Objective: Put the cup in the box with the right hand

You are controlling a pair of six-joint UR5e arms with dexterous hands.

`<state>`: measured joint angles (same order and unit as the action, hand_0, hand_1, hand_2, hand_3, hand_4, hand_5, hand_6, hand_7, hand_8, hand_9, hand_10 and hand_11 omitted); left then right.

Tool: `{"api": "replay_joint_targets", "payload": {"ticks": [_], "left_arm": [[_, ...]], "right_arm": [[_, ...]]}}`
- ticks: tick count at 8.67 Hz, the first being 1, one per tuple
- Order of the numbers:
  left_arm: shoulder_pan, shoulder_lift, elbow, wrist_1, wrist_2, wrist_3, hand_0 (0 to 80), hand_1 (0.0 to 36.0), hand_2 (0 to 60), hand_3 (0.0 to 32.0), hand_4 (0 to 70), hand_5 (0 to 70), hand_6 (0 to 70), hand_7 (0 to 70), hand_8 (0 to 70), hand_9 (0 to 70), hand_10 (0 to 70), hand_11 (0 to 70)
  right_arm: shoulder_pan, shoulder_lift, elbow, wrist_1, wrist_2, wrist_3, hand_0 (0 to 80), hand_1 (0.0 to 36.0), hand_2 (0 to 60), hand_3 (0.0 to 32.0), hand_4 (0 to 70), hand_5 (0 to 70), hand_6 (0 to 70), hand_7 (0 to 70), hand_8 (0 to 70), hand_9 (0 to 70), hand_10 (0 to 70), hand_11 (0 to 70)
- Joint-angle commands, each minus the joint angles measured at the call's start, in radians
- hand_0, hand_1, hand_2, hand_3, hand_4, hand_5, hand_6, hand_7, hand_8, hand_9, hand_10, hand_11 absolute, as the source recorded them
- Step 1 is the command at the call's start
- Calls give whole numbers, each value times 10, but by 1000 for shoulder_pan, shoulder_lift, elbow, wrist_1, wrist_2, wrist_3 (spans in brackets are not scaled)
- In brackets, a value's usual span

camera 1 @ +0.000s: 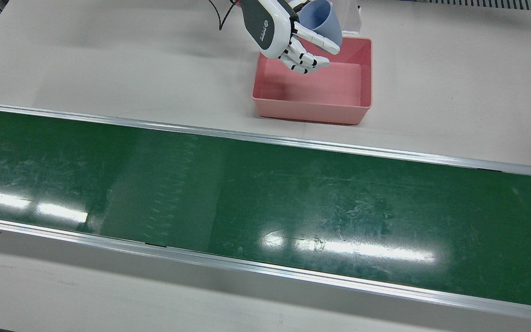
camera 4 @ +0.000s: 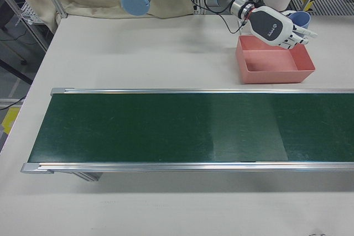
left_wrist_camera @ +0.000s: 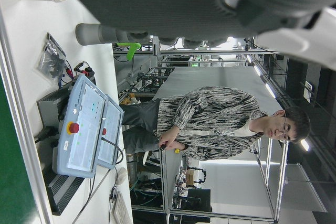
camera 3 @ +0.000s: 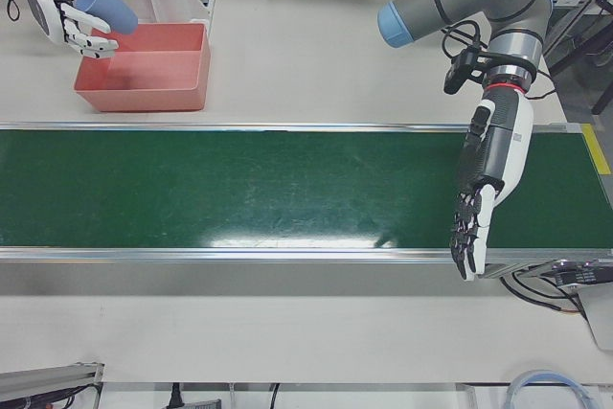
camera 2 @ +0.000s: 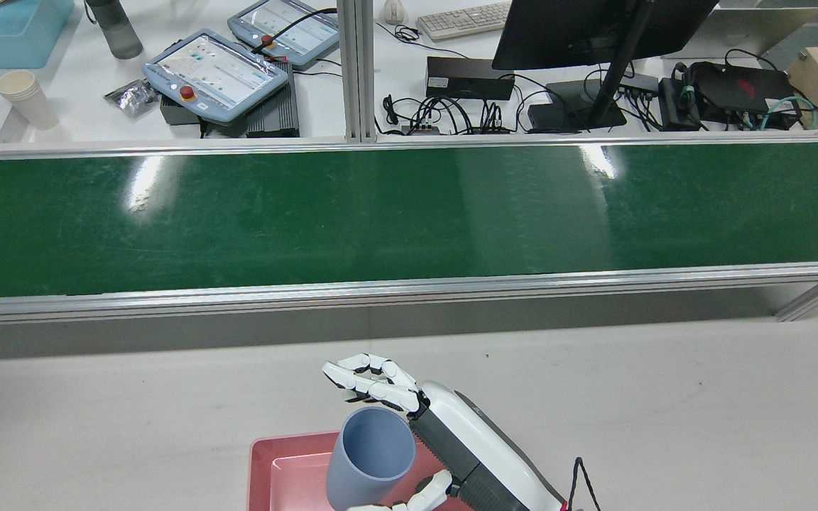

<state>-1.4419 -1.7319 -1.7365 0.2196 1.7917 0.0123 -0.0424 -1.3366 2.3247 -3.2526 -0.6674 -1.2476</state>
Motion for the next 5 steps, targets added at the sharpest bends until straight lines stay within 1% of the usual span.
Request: {"api": "replay_joint_targets", "payload": {"ticks": [1,2,3,4,5], "left_arm": [[0,0,0,0,0,0,0,0,0,0,0,0,0,0,0,0,0,0],[0,0,0,0,0,0,0,0,0,0,0,0,0,0,0,0,0,0],[0,0,2,0,0,0,0,0,0,0,0,0,0,0,0,0,0,0],[0,0,0,0,0,0,0,0,0,0,0,0,0,0,0,0,0,0],[0,0,0,0,0,0,0,0,0,0,0,0,0,0,0,0,0,0]], "right_arm": [[-1,-10,-1,-1,-3,36,377,0,0,150,0,3,0,0,0,1,0,0],[5,-13,1,-3,-3,53,374,0,0,162,0,5,0,0,0,8,0,0],[33,-35,13,-4,-4,110,371,0,0,166,0,8,0,0,1,14,0,0],[95,-74,37,-7,-6,222,372,0,0,160,0,9,0,0,5,19,0,0],[204,-107,79,-27,-21,309,376,0,0,156,0,10,0,0,9,22,0,0]]}}
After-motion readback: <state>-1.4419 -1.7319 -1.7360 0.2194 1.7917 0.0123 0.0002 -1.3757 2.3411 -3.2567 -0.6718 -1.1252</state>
